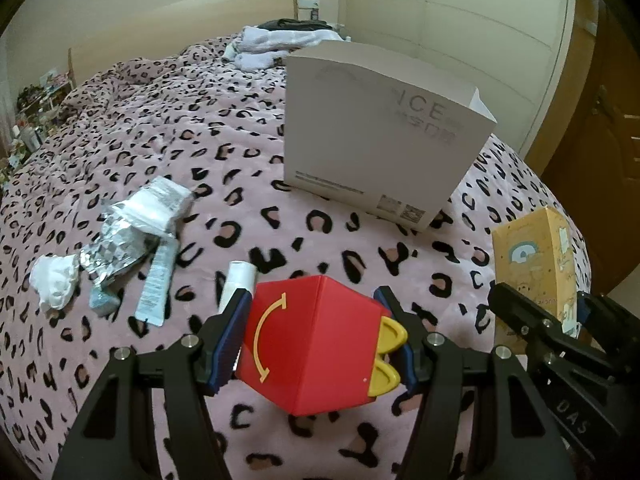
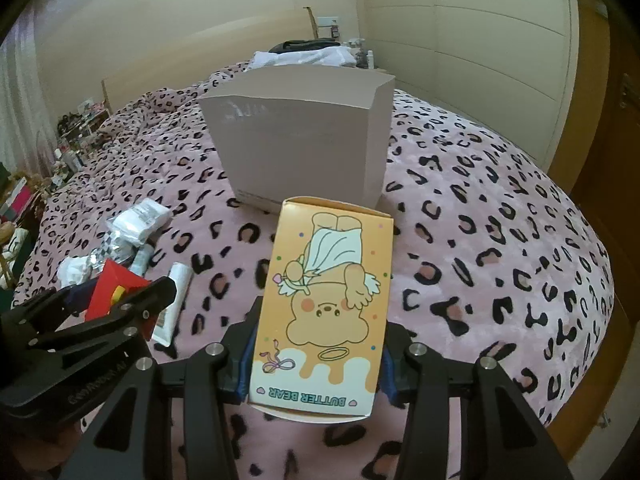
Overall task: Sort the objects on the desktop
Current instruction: 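Lift and carry the red cube box and yellow cartoon box toward the white JINCE box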
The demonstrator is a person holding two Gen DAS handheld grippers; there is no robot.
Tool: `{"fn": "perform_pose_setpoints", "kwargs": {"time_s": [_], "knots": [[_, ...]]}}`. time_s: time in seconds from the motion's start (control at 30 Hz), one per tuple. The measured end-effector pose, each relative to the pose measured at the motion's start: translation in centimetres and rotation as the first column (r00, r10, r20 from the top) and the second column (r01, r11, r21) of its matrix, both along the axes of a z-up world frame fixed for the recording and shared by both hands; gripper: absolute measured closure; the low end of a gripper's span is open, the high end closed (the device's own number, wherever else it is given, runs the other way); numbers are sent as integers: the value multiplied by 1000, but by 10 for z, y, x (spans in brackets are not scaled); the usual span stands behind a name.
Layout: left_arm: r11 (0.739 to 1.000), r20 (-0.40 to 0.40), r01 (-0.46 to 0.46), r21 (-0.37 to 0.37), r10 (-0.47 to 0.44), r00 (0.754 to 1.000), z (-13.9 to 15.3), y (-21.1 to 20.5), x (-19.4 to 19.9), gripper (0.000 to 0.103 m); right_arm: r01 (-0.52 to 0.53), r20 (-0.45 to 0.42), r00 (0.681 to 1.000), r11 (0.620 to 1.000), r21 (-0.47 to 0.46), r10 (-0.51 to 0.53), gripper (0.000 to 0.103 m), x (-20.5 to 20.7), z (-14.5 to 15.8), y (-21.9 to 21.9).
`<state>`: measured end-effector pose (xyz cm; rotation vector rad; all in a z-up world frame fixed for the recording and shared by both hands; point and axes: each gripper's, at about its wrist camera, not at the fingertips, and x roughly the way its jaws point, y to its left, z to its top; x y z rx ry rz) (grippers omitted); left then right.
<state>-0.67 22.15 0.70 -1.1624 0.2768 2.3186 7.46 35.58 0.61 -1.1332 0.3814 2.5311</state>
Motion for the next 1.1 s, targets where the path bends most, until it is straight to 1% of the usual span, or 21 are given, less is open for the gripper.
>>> {"fn": "perform_pose_setpoints", "kwargs": {"time_s": [0.4,0.7,0.87,1.1], "knots": [[997,-19,73,-8,-73,997,-4,39,-6,39,32,13,999,999,20,-33,55,-5,-10,22],[995,-33,98,-10,-98,995,-4,57,-15,39,51,8,999,998,24,-51,55,-11,-13,35],[995,-46,102,-5,-102,994,3,61,-21,39,51,-1,999,998,35,-51,55,-17,-9,39],[995,-65,104,13,-103,993,18,62,-31,39,41,-33,999,997,60,-39,55,-25,8,41]]}}
